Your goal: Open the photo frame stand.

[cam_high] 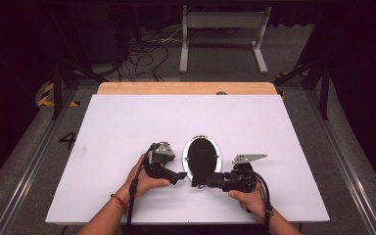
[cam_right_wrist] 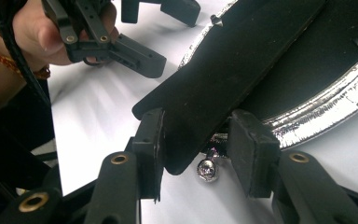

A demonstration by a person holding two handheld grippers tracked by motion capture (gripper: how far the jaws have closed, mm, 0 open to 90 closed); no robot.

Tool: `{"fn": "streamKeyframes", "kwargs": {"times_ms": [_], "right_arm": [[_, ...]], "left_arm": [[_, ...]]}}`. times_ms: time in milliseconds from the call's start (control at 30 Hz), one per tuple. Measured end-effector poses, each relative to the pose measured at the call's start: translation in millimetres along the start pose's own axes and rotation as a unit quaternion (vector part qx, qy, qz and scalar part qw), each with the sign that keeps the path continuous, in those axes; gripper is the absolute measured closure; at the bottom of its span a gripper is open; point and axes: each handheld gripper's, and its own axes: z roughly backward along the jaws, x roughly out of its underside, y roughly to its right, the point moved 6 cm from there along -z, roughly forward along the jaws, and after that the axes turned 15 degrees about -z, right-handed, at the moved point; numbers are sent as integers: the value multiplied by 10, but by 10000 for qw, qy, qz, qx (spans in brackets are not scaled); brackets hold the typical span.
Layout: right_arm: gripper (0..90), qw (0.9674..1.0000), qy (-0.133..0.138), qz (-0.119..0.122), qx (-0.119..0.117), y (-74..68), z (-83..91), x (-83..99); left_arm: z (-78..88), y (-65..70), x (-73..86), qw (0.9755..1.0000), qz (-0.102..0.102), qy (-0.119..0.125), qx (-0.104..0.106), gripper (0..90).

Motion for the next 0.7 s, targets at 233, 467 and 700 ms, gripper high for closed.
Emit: {"fn": "streamKeyframes", "kwargs": {"times_ms": [233, 467, 700], "right_arm": [[580, 9998, 35, 190, 80, -29, 1, 21], [580, 9992, 24, 397, 66, -60, -1, 40], [579, 9986, 13, 514, 92, -70, -2, 46]], "left_arm": [[-66, -8, -59, 9998, -1, 145, 157, 155], [-106, 15, -111, 9987, 2, 230, 448, 162], [-86, -15, -100, 9981, 0, 314, 539, 235]]}}
